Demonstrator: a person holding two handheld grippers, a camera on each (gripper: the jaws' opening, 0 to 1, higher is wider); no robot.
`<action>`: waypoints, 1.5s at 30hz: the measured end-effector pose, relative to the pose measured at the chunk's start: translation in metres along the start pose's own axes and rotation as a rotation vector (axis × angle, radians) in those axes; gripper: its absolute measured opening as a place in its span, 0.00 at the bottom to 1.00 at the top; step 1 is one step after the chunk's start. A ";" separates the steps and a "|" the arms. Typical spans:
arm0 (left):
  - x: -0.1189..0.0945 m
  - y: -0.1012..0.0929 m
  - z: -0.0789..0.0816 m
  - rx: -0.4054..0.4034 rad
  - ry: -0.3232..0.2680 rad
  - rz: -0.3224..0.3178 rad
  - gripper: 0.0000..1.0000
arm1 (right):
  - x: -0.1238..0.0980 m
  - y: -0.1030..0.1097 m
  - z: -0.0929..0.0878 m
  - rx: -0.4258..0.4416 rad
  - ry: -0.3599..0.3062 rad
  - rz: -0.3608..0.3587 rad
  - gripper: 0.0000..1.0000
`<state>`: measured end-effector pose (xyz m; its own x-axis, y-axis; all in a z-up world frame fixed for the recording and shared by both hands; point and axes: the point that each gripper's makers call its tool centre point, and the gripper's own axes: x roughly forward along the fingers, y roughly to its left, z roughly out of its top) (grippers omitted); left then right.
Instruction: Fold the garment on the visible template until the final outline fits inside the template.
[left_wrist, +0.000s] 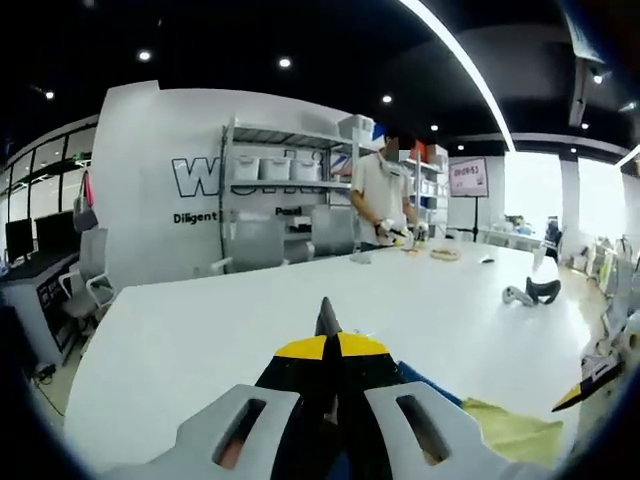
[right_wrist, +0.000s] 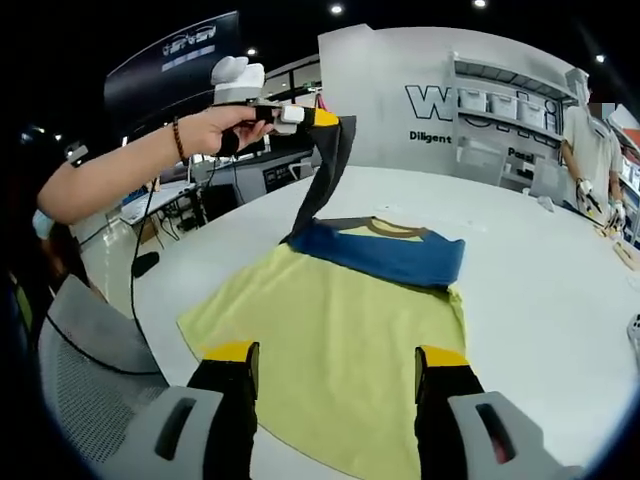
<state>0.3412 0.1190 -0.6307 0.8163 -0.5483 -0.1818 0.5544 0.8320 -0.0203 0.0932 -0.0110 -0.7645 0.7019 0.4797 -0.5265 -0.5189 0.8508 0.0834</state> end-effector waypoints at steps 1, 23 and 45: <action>0.002 -0.003 -0.002 0.005 0.006 -0.008 0.00 | 0.000 0.000 0.000 0.000 0.001 -0.001 0.60; 0.046 -0.070 -0.093 0.075 0.221 -0.155 0.00 | 0.002 -0.004 -0.002 0.001 0.010 -0.004 0.61; 0.084 -0.083 -0.151 0.000 0.293 -0.137 0.00 | -0.006 -0.014 -0.009 0.013 0.024 -0.028 0.60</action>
<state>0.3391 0.0169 -0.7932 0.6522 -0.6078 -0.4529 0.6563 0.7518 -0.0638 0.0922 -0.0276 -0.7703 0.7042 0.4502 -0.5490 -0.4925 0.8667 0.0791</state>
